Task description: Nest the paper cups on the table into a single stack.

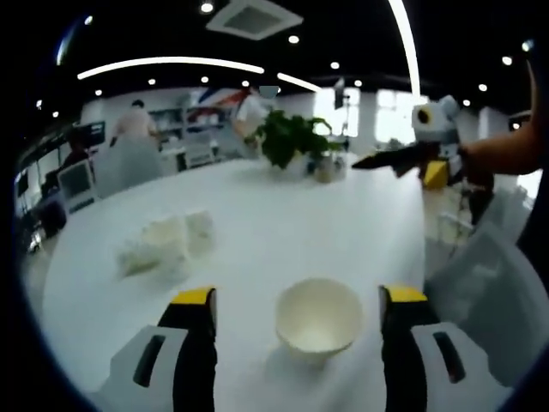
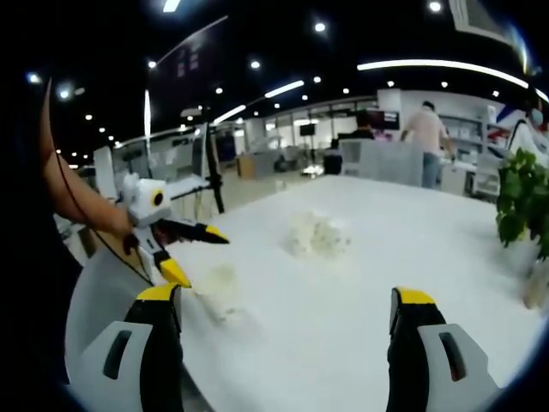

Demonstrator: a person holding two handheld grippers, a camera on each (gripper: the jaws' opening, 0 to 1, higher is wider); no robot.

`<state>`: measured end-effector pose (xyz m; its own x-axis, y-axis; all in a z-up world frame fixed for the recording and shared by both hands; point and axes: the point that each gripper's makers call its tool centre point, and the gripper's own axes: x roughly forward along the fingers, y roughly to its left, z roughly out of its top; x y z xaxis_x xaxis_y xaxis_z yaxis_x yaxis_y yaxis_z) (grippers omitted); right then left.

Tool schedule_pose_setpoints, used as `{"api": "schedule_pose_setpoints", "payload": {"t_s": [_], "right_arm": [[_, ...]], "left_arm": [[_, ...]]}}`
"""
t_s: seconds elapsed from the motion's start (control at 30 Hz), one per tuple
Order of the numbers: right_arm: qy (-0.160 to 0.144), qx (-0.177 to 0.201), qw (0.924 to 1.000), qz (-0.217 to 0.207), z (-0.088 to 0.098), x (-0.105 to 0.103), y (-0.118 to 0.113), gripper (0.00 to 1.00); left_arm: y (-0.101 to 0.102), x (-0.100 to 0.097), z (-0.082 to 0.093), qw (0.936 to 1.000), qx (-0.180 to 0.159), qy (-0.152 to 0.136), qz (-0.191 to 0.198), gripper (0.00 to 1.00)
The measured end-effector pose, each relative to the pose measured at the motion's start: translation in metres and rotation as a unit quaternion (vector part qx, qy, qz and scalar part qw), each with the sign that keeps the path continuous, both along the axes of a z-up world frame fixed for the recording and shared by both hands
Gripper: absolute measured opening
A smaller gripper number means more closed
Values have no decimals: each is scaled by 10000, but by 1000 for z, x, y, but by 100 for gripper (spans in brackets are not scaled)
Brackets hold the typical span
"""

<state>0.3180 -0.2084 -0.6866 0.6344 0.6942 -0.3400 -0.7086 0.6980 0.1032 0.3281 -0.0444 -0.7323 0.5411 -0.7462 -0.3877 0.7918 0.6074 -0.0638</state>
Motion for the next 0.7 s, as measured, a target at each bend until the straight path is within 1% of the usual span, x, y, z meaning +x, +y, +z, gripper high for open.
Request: {"api": "schedule_pose_setpoints", "payload": {"t_s": [0.13, 0.27, 0.4, 0.5, 0.63, 0.7], "right_arm": [[-41, -21, 10000, -8, 1, 3, -1, 100], [-56, -75, 10000, 7, 1, 5, -2, 100], [-75, -113, 9999, 3, 0, 5, -4, 100], [-98, -105, 9999, -18, 2, 6, -5, 100], [-112, -130, 9998, -42, 0, 7, -7, 100], [-122, -153, 9998, -45, -1, 8, -6, 100]], "left_arm": [[12, 8, 11, 9999, -34, -53, 150, 81], [28, 17, 19, 9993, -37, 15, 374, 84], [45, 23, 25, 9986, 39, -74, 523, 85], [59, 29, 33, 9976, 19, -153, 680, 85], [77, 35, 36, 9962, 56, -187, 852, 86], [85, 37, 36, 9957, 93, -193, 904, 90]]}}
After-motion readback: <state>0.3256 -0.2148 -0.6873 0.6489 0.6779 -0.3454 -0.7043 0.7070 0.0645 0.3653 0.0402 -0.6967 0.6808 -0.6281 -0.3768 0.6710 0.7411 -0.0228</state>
